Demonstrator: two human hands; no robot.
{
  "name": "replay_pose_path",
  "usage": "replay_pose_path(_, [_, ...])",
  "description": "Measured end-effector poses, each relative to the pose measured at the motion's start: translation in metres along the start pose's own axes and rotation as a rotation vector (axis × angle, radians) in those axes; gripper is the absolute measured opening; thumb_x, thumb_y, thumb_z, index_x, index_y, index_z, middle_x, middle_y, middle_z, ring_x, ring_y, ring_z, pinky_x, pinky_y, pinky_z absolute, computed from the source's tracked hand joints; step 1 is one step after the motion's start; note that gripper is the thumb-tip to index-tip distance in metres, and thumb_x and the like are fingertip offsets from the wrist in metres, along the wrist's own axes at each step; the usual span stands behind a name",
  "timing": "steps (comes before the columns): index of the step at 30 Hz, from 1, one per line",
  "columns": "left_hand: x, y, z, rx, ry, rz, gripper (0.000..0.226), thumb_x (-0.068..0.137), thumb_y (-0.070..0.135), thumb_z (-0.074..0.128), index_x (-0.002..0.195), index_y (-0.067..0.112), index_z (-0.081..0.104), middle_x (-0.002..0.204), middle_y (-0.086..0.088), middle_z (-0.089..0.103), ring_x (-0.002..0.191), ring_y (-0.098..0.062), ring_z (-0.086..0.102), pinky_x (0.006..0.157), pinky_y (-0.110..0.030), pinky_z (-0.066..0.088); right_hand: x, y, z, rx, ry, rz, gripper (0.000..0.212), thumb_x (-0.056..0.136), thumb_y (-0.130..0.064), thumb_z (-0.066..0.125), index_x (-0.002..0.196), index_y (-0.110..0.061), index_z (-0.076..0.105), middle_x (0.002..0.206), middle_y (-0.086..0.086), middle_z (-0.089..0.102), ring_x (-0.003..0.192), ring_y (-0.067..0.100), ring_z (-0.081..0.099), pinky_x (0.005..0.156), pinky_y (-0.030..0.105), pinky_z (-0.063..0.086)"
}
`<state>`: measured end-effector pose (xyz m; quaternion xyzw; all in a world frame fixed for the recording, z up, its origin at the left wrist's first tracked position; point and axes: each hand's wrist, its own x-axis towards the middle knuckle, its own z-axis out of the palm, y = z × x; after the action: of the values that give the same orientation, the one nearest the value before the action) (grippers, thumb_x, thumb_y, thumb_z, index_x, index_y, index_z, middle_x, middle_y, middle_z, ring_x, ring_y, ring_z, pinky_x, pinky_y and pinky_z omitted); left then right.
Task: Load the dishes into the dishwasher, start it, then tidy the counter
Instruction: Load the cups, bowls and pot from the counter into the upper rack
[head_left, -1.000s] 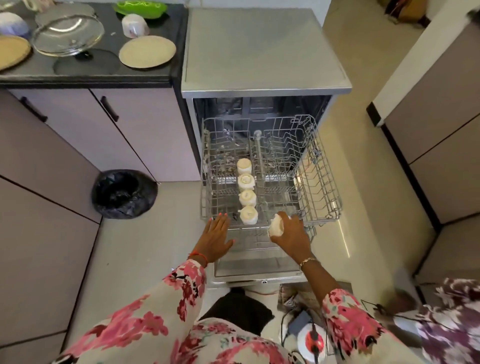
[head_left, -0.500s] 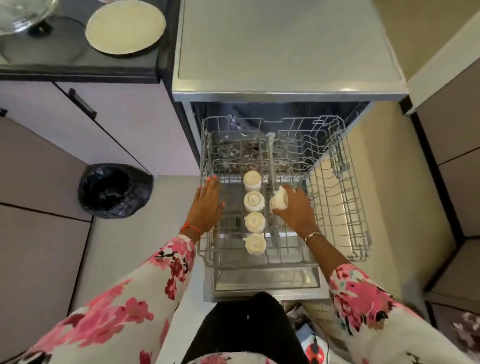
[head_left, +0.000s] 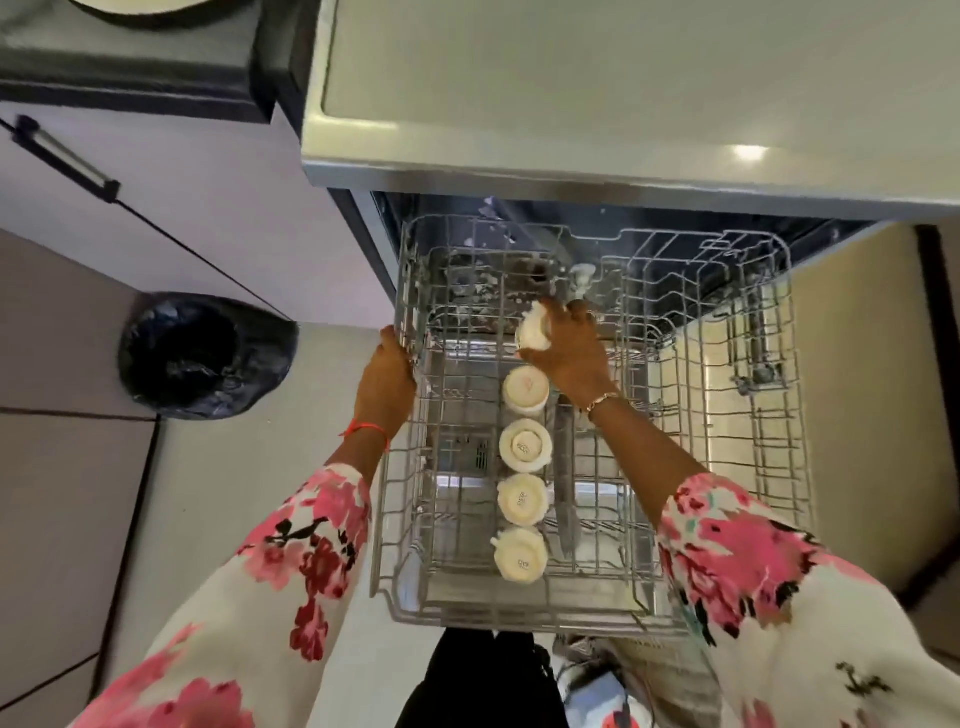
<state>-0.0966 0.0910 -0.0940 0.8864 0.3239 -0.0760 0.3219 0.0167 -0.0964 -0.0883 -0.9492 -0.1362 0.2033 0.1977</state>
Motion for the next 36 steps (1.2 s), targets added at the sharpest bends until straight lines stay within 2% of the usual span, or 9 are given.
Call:
replay_pose_path(8, [0.003,-0.006,0.01,-0.044,0.032,-0.009,0.043,0.089,-0.007,0.039,0.13,0.004,0.034,0.108,-0.024,0.062,0.09,-0.042,0.062,0.078,-0.051,0.053,0.028,-0.005,0.034,-0.048,-0.04,-0.015,0.079,0.076,-0.032,0.074,0.141,-0.019,0.032,0.142,0.024,0.03,0.131,0.043,0.03,0.095,0.05,0.046])
replay_pose_path(14, [-0.001,0.001,0.007,-0.024,0.043,-0.024,0.041,0.09,-0.006,0.041,0.131,0.001,0.036,0.109,-0.025,0.061,0.092,-0.041,0.06,0.076,-0.044,0.048,0.03,-0.004,0.047,-0.201,-0.06,-0.013,0.073,0.08,-0.034,0.069,0.141,-0.019,0.033,0.144,0.022,0.029,0.132,0.038,0.028,0.089,0.044,0.048])
replay_pose_path(17, [-0.002,0.002,0.007,-0.035,0.053,-0.027,0.039,0.093,-0.003,0.04,0.131,0.001,0.036,0.108,-0.025,0.061,0.092,-0.041,0.06,0.076,-0.045,0.048,0.032,-0.002,0.051,-0.252,-0.049,-0.026,0.069,0.081,-0.035,0.068,0.14,-0.019,0.035,0.143,0.021,0.031,0.131,0.038,0.03,0.092,0.042,0.044])
replay_pose_path(22, [-0.002,0.003,0.007,-0.039,0.055,-0.029,0.037,0.094,-0.001,0.04,0.13,0.001,0.037,0.106,-0.025,0.061,0.089,-0.04,0.061,0.073,-0.043,0.048,0.033,0.005,0.057,-0.183,-0.048,-0.001,0.075,0.076,-0.037,0.072,0.141,-0.023,0.036,0.147,0.015,0.03,0.133,0.039,0.026,0.104,0.043,0.033])
replay_pose_path(28, [-0.002,0.003,0.008,-0.008,0.073,-0.011,0.037,0.095,0.002,0.04,0.131,0.0,0.036,0.104,-0.026,0.061,0.087,-0.04,0.061,0.069,-0.04,0.045,0.032,0.009,0.057,-0.15,-0.066,0.062,0.086,0.075,-0.043,0.071,0.146,-0.021,0.027,0.148,0.009,0.033,0.139,0.038,0.019,0.11,0.045,0.024])
replay_pose_path(36, [-0.002,0.003,0.008,-0.014,0.066,-0.025,0.035,0.095,0.002,0.042,0.129,0.0,0.036,0.102,-0.025,0.061,0.085,-0.039,0.062,0.075,-0.046,0.051,0.032,0.006,0.049,-0.121,-0.078,0.07,0.08,0.073,-0.033,0.072,0.14,-0.015,0.034,0.142,0.009,0.041,0.135,0.034,0.029,0.106,0.042,0.029])
